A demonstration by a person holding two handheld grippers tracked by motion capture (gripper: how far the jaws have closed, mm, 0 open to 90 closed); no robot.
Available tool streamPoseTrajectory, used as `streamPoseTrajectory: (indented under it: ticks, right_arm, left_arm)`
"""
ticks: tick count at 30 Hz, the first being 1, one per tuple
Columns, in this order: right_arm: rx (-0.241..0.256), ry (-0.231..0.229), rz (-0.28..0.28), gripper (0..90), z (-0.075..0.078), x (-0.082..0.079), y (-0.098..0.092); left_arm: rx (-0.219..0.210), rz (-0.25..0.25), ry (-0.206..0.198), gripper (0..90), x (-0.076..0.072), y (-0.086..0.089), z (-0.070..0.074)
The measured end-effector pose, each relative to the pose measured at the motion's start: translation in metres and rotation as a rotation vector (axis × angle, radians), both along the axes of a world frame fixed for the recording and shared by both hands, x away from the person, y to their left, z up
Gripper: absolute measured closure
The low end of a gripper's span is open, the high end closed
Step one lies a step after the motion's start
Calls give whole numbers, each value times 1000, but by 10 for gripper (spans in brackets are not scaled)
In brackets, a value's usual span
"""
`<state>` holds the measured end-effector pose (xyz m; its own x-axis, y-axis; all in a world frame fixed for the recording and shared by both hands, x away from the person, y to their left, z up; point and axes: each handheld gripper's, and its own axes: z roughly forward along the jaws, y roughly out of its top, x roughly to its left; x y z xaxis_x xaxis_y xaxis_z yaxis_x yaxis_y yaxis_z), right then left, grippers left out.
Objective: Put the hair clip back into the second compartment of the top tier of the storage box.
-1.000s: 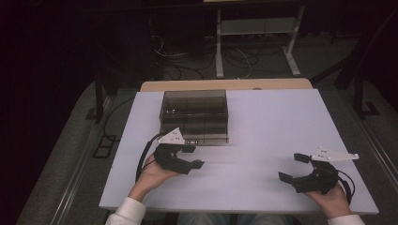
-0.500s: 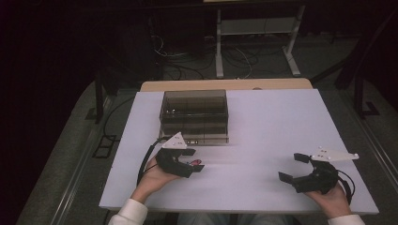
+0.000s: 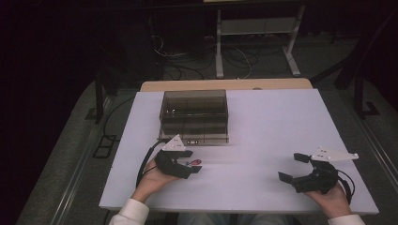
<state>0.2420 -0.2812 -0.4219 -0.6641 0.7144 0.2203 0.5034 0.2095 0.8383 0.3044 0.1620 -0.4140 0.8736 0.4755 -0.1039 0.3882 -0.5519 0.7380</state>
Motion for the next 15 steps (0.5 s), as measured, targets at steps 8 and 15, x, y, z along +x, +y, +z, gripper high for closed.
streamPoseTrajectory:
  ticks: [8, 15]
  right_arm:
    - [1, -2, 3, 0, 0, 0, 0]
    - [0, -1, 6, 0, 0, 0, 1]
  left_arm:
    - [46, -8, 4, 341, 1, -1, -9]
    - [53, 10, 6, 347, 4, 2, -13]
